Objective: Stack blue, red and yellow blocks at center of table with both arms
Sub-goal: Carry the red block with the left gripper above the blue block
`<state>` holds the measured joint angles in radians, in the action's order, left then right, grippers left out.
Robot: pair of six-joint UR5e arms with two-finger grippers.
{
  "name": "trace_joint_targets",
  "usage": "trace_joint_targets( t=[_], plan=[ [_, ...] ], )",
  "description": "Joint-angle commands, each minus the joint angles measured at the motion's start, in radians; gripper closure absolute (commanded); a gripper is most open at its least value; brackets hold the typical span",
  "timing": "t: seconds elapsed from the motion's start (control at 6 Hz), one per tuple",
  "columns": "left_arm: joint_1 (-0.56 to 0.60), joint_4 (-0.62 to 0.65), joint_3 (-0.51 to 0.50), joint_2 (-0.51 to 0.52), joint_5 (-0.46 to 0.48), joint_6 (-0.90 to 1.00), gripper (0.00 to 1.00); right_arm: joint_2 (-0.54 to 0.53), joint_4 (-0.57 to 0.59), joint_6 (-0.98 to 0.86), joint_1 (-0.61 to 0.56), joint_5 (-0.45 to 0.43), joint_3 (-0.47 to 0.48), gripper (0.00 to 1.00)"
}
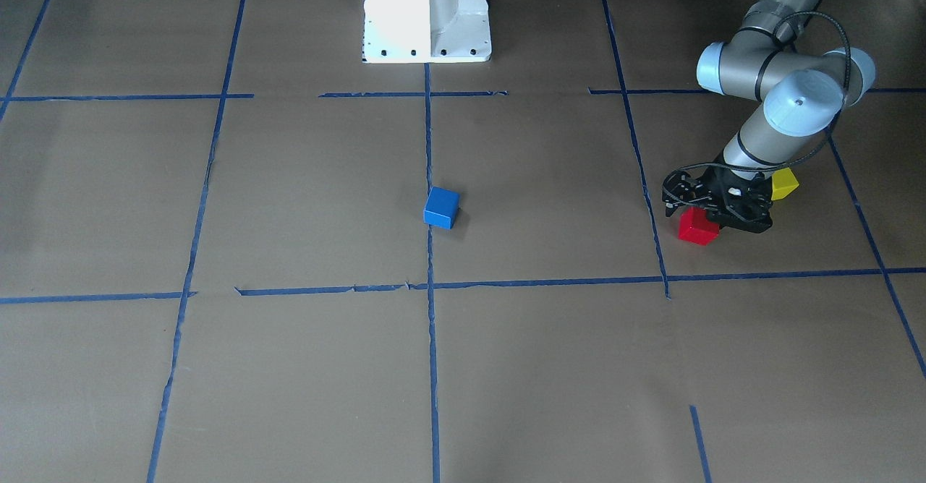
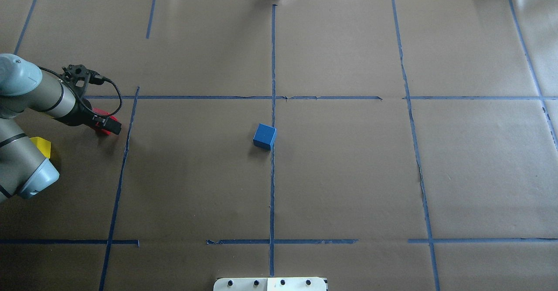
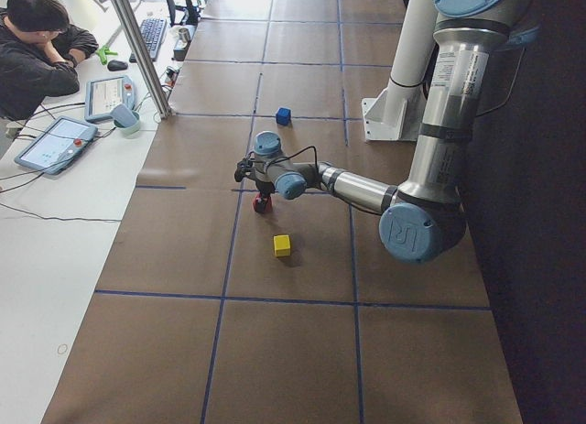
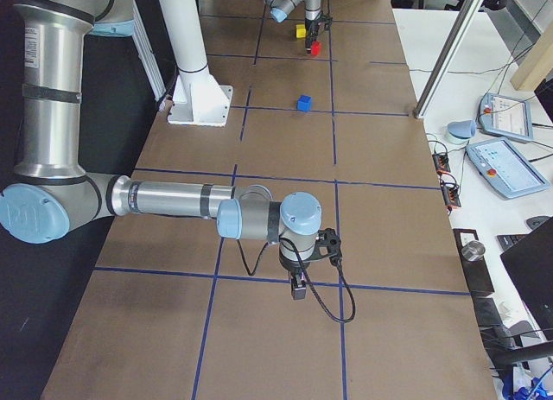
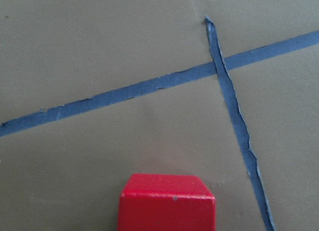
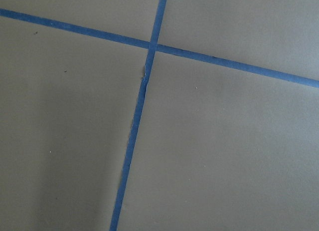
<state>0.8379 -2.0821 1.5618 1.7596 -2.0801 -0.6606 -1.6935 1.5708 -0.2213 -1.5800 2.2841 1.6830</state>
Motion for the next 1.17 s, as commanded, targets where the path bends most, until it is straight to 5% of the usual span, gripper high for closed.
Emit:
trace_joint_targets(
  t=[0.0,0.17,0.67,1.0],
  plan=[
    [-0.002,0.000,-0.005,0.011,0.000,0.003,0.53,0.000,0.000,-0.001,0.000,0.000,0.000,0.00],
    [0.000,-0.001,0.003,0.009,0.002,0.001,0.75,0.000,0.000,0.000,0.000,0.000,0.001,0.00],
    [-0.002,0.029,0.040,0.099,0.003,-0.089,0.78,-0.003,0.000,-0.001,0.000,0.000,0.003,0.00],
    [-0.052,0.205,0.038,0.284,0.006,-0.218,0.78,-0.008,-0.002,-0.001,0.000,0.000,0.004,0.00]
  ],
)
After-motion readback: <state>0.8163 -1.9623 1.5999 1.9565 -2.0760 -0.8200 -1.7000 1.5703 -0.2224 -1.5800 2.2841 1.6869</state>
